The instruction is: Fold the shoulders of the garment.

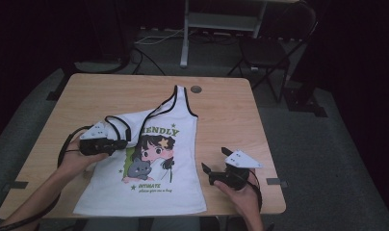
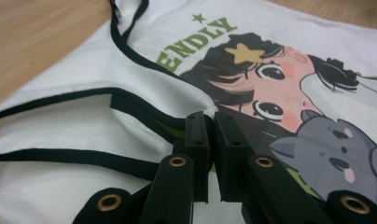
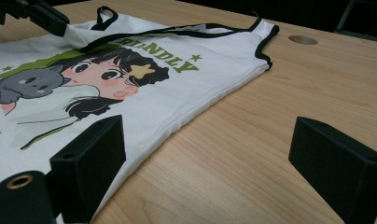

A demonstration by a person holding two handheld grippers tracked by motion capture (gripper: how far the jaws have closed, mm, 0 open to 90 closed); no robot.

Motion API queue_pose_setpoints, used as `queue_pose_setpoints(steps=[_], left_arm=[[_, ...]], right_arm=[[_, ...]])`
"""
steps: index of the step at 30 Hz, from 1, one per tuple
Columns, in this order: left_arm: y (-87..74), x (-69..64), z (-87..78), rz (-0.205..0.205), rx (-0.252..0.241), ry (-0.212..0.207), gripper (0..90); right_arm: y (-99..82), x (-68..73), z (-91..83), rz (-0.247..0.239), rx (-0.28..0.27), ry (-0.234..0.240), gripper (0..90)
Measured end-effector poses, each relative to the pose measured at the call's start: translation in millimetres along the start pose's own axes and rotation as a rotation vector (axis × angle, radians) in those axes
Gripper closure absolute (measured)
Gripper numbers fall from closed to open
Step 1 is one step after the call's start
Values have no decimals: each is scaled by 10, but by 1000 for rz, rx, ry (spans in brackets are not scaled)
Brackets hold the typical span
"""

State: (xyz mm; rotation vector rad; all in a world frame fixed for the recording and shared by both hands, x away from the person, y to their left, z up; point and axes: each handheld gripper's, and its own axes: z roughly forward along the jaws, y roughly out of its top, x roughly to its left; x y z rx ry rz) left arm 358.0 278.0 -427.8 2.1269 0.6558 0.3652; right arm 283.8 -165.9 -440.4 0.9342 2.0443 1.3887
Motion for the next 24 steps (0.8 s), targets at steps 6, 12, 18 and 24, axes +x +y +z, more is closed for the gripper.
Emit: queue_pose_setpoints(steps=[6, 12, 18, 24], left_arm=[[43, -8, -17, -15, 4, -30, 729], [287, 126, -155, -30, -69, 30, 641], [341, 185, 106, 33, 66, 92, 623], [223, 163, 284, 60, 138, 101, 622]], right_arm=[[-1, -1, -3, 2, -1, 1, 102], [1, 3, 3, -2, 1, 2, 102], [0, 3, -1, 0, 0, 3, 102], [-1, -2, -5, 7, 0, 8, 102]])
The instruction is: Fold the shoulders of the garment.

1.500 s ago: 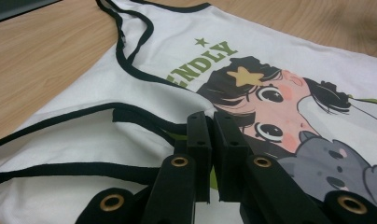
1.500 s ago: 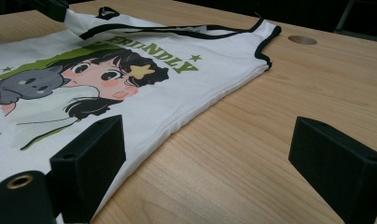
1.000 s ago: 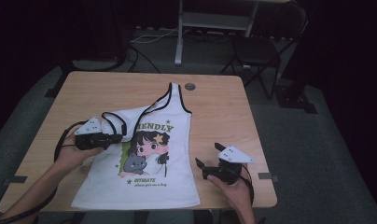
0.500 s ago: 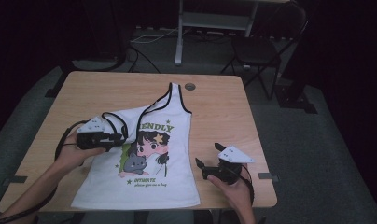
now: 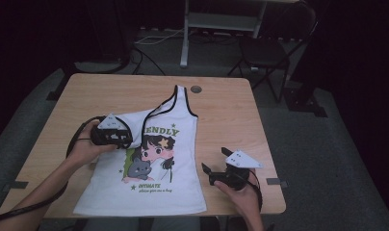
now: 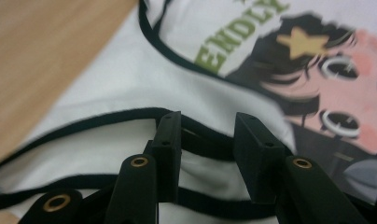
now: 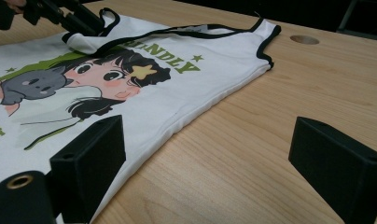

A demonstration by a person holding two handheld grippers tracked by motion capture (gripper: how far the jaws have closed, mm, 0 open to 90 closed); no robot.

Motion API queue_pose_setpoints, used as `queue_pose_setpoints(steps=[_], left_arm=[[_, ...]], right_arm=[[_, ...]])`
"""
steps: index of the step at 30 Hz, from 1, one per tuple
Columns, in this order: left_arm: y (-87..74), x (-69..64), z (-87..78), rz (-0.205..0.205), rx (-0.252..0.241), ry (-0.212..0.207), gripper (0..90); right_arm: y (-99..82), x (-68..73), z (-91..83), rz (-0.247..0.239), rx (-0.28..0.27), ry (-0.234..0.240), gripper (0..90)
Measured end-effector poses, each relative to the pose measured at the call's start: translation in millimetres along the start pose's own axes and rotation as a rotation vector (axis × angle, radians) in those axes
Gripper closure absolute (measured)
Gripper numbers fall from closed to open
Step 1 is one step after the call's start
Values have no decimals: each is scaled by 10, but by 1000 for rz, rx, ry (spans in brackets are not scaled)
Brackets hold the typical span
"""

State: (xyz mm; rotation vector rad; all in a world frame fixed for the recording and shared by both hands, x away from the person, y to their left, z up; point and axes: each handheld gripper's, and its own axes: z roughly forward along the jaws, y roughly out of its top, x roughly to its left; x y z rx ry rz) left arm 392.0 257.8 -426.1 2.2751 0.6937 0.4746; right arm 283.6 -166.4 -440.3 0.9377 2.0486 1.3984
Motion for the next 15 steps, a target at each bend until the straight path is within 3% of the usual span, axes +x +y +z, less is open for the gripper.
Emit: queue_pose_setpoints(steps=[10, 15], left_arm=[[-20, -37, 27, -7, -11, -10, 580], [-54, 11, -132, -72, -99, -7, 511]], right_arm=[[0, 4, 1, -6, 0, -1, 102], [0, 4, 2, -6, 1, -2, 102]])
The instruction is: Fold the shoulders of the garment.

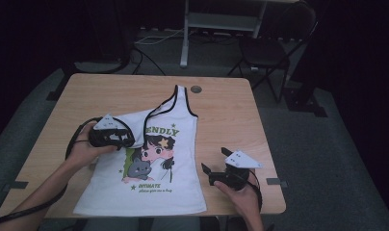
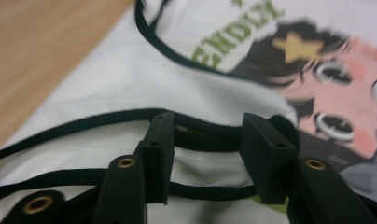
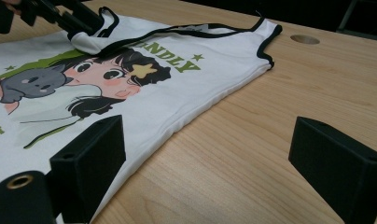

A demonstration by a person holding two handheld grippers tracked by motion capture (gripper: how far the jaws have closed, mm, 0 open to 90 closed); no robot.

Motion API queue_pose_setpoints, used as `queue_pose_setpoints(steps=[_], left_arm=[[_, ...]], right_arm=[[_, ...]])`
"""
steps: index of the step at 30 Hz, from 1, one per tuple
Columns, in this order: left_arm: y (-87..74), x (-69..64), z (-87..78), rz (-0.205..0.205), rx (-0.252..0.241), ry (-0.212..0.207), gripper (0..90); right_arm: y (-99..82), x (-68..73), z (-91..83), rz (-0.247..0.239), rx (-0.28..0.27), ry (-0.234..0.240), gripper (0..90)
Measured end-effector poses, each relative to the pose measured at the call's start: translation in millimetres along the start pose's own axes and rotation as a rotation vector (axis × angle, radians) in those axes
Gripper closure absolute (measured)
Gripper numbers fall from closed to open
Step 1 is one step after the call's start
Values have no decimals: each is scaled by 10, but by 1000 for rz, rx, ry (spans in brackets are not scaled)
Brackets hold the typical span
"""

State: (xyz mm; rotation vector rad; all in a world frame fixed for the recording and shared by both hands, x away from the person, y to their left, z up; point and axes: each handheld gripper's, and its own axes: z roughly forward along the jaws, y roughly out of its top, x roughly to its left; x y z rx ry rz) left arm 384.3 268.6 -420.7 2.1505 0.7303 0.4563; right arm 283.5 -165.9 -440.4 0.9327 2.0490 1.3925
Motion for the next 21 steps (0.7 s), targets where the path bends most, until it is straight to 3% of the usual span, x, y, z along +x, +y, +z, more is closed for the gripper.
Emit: queue_pose_setpoints(steps=[1, 2, 5, 6, 7, 8, 9, 11, 12, 16, 21], left_arm=[[-20, 7, -99, -20, -38, 5, 490], [-20, 7, -99, -20, -38, 5, 445], [-93, 21, -313, -105, -130, 13, 366], [-93, 21, -313, -105, -130, 13, 305], [-151, 27, -428, -148, -172, 15, 302], [-186, 26, -481, -159, -191, 12, 301], [-225, 21, -526, -171, -206, 20, 297], [-264, 17, -563, -186, -208, 31, 198], [-360, 10, -639, -212, -229, 38, 198], [-530, 13, -793, -246, -266, 58, 198], [-675, -6, -959, -248, -288, 60, 198]], right_arm=[[0, 0, 0, 1, 1, -1, 102], [0, 0, 0, 1, 1, -1, 102], [-1, -7, -6, 15, 1, 1, 102], [-1, -7, -6, 15, 1, 1, 102], [-1, -15, -6, 19, 3, 4, 102], [-1, -19, -6, 26, 3, 6, 102], [-1, -25, -5, 33, 5, 7, 102], [0, -33, -1, 40, 6, 8, 102], [3, -33, 2, 47, 6, 11, 102], [47, -48, 32, 59, -4, 22, 102], [165, -103, 76, 63, -29, 28, 102]])
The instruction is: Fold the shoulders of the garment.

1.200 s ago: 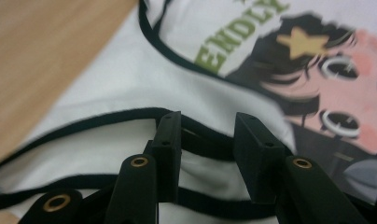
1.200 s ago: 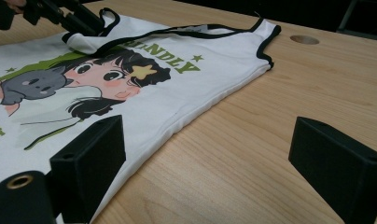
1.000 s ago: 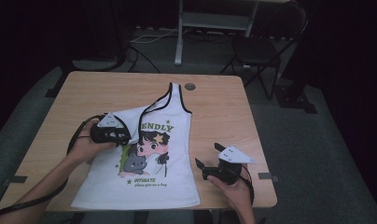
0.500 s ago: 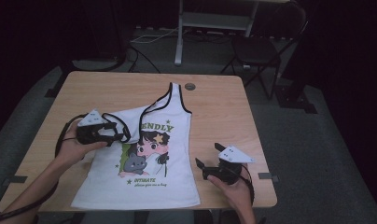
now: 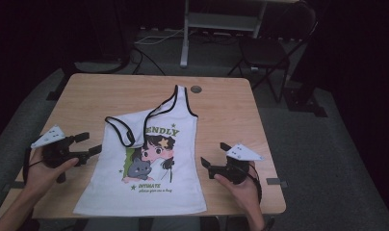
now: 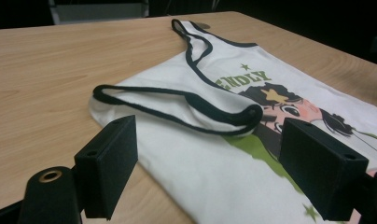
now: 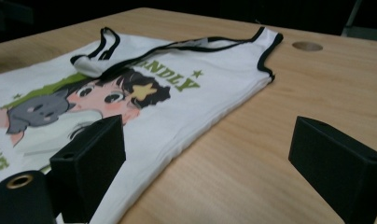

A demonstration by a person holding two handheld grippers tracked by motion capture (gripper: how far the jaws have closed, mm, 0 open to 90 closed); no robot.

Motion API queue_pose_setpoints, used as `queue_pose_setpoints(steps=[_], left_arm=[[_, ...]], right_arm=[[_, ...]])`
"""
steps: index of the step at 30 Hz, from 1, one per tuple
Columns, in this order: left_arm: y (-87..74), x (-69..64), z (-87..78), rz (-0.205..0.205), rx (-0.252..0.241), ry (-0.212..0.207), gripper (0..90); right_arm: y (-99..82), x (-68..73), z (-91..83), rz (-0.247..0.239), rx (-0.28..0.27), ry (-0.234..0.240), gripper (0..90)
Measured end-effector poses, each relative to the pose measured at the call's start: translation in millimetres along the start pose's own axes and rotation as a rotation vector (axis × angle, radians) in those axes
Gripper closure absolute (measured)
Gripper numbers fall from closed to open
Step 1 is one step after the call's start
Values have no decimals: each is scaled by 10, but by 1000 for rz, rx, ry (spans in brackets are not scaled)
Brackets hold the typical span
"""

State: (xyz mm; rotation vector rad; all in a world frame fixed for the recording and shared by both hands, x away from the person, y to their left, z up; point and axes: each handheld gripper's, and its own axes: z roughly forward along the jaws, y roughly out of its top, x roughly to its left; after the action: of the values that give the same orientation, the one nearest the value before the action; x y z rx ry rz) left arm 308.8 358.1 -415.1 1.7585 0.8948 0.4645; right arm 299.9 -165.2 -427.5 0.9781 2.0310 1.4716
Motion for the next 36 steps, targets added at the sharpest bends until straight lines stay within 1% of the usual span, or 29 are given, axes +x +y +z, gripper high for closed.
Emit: queue_pose_setpoints(steps=[6, 8, 9, 10, 13, 14, 16, 20, 23, 26, 30, 31, 32, 33, 34, 36], left_arm=[[-66, -4, -177, -10, -27, 14, 198], [-74, -9, -199, -7, -25, 16, 198], [-83, -15, -217, -5, -25, 22, 198], [-93, -27, -258, 2, -28, 31, 198], [-103, -43, -328, -12, -53, 37, 198], [-108, -46, -354, -9, -56, 43, 198], [-134, -64, -389, -16, -63, 48, 198], [-209, -98, -431, -18, -64, 63, 198], [-258, -111, -438, -30, -65, 68, 198], [-289, -120, -445, -23, -62, 80, 198], [-317, -115, -460, -26, -69, 92, 198], [-330, -102, -467, -27, -69, 97, 198], [-338, -93, -473, -29, -68, 99, 198], [-338, -93, -473, -29, -68, 99, 198], [-352, -82, -474, -34, -70, 102, 198], [-364, -72, -469, -32, -69, 109, 198]], right_arm=[[144, -104, 68, -7, -1, -3, 102], [194, -144, 98, -7, -8, -6, 102], [194, -144, 98, -7, -8, -6, 102], [246, -177, 126, -8, -12, -8, 102], [332, -223, 164, -13, -22, -11, 102], [363, -236, 174, -13, -24, -11, 102], [430, -266, 196, -19, -29, -14, 102], [590, -338, 252, -40, -36, -20, 102], [770, -409, 315, -56, -48, -32, 102], [937, -487, 398, -66, -67, -36, 103], [1134, -598, 536, -80, -72, -55, 103], [1157, -612, 556, -82, -73, -57, 103], [1225, -659, 616, -95, -69, -66, 103], [1225, -659, 616, -95, -69, -66, 103], [1310, -718, 699, -97, -67, -77, 103], [1386, -776, 781, -94, -64, -85, 103]])
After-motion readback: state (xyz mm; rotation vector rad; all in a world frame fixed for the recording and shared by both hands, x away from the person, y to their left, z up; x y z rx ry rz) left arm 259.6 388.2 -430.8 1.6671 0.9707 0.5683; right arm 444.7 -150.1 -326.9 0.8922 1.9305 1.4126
